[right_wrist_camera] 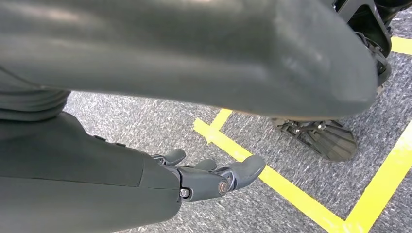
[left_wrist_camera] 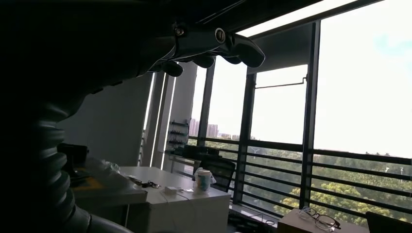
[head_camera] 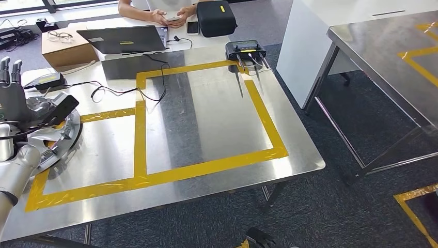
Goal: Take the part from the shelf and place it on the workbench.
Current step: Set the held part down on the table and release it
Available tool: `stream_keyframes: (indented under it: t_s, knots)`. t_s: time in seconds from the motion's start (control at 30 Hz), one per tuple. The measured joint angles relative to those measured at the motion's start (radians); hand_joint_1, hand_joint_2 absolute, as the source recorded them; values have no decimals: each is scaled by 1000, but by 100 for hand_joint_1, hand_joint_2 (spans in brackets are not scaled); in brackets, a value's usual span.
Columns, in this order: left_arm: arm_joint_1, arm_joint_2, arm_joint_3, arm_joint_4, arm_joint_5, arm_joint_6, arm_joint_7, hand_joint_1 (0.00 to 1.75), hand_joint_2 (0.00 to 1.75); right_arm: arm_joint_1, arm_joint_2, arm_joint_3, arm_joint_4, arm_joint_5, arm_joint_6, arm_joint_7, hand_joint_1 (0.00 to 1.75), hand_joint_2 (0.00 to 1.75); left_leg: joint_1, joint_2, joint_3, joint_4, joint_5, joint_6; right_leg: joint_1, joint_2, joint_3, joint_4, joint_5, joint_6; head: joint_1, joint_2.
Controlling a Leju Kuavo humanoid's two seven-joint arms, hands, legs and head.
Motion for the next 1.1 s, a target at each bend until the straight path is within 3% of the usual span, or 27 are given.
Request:
stream_keyframes:
  t_s: [0.07, 0.13, 0.2, 0.27, 0.3, 0.37, 0.4, 0.5, 0.6, 0.77, 1.1]
  knots:
    - [0, -2, 3, 0, 3, 2, -4, 0, 175, 1, 0, 0, 0, 0, 0, 0, 0, 0, 0, 0, 0, 0, 0, 0, 0, 0, 0, 0, 0, 0, 0, 0]
    - [1, -6, 11, -3, 42, 18, -50, 0, 87, 2, 0, 0, 0, 0, 0, 0, 0, 0, 0, 0, 0, 0, 0, 0, 0, 0, 0, 0, 0, 0, 0, 0]
    - [15, -25, 43, -31, 169, 44, -195, 0, 0, 3, 0, 0, 0, 0, 0, 0, 0, 0, 0, 0, 1, 0, 0, 0, 0, 0, 0, 0, 0, 0, 0, 0]
    - [50, -59, 92, -109, 390, 58, -399, 0, 0, 4, 2, 0, 0, 1, 0, 0, 0, 0, -1, -1, 1, 0, 0, 1, -1, -1, 1, 0, -1, 1, 0, 0]
    - [76, -77, 107, -165, 509, 60, -477, 0, 44, 5, 3, 0, 0, 1, 0, -1, 0, 0, -1, -2, 1, 0, -1, 1, -1, -2, 2, 0, -1, 2, 0, 0]
    - [146, -113, 86, -307, 694, 64, -546, 0, 131, 5, 5, 0, 0, 1, 0, -6, 0, 0, -2, -3, 3, 0, -2, 3, -2, -3, 3, 0, -2, 4, 0, 0]
    - [185, -129, 53, -384, 735, 66, -553, 0, 131, 7, 7, 0, 0, 0, 0, -9, 0, 0, -3, -3, 3, 0, -3, 4, -3, -3, 4, 0, -3, 4, 0, 0]
    - [278, -165, -52, -569, 705, 67, -549, 0, 0, 11, 8, 0, 0, -1, 0, -18, 0, 0, -3, -4, 3, 0, -4, 7, -4, -6, 6, 0, -5, 8, 0, 0]
    - [322, -182, -112, -663, 690, 40, -516, 0, 0, 10, 10, 0, 0, -1, 0, -18, 0, 0, -4, -4, 2, 0, -6, 9, -6, -5, 6, 0, -6, 9, 0, 0]
    - [354, -181, -154, -700, 777, -31, -498, 0, 0, 8, 11, 0, 0, 1, 0, -6, 0, 0, -4, -3, 3, 0, -7, 12, -6, -5, 7, 0, -7, 11, 0, 0]
    - [416, -177, -174, -711, 792, -13, -502, 0, 0, 7, 12, 0, 0, 10, 0, -4, 0, 0, -10, -4, 5, 4, -9, 16, -10, -6, 8, 0, -7, 15, 0, 0]
